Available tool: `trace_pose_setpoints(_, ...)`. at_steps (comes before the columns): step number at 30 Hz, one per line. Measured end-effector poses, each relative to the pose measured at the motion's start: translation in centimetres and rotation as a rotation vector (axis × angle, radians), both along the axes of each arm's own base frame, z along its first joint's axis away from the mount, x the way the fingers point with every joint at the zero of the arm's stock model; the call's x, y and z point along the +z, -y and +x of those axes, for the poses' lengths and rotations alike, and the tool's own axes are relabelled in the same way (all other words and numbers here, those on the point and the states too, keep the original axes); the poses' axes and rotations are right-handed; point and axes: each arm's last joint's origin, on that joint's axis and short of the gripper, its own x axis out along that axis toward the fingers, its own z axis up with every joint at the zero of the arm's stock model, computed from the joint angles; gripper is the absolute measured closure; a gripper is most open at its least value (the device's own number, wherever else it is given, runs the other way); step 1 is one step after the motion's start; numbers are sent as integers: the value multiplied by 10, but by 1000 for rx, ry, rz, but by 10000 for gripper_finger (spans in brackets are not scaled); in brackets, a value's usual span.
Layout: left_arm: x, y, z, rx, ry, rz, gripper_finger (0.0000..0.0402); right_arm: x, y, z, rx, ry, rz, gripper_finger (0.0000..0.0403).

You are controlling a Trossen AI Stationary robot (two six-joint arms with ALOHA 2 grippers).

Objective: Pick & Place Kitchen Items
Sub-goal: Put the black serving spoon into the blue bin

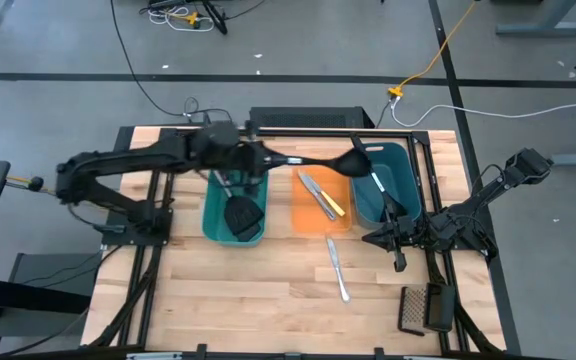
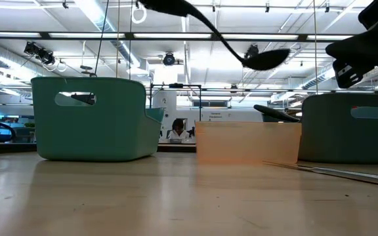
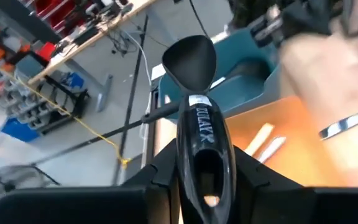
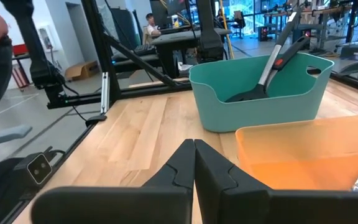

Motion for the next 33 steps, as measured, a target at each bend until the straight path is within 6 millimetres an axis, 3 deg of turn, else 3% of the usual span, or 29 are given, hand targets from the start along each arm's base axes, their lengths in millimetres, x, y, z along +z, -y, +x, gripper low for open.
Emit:
trace_pose_setpoints(1, 1, -4, 9, -10, -21, 26, 325, 0, 0, 0, 0, 0, 0, 394)
trace_pose_setpoints(4, 0, -16, 34, -57, -95, 113, 393, 1, 0, 0, 0, 6, 2, 394)
trace_pose_setpoints(11, -8, -45, 80, -131, -167, 201, 401, 1, 0, 0, 0, 6, 2, 394)
trace_pose_setpoints(16, -5, -49, 82, -234, -154, 114, 401, 1, 0, 0, 2, 5, 5, 394)
trace_pose_setpoints(27, -4, -51, 78, -204, -135, -20, 402, 0, 0, 0, 2, 2, -8, 394)
trace_pose_setpoints(33, -5, -38, 81, -176, -124, -151, 401, 0, 0, 0, 2, 2, -9, 394)
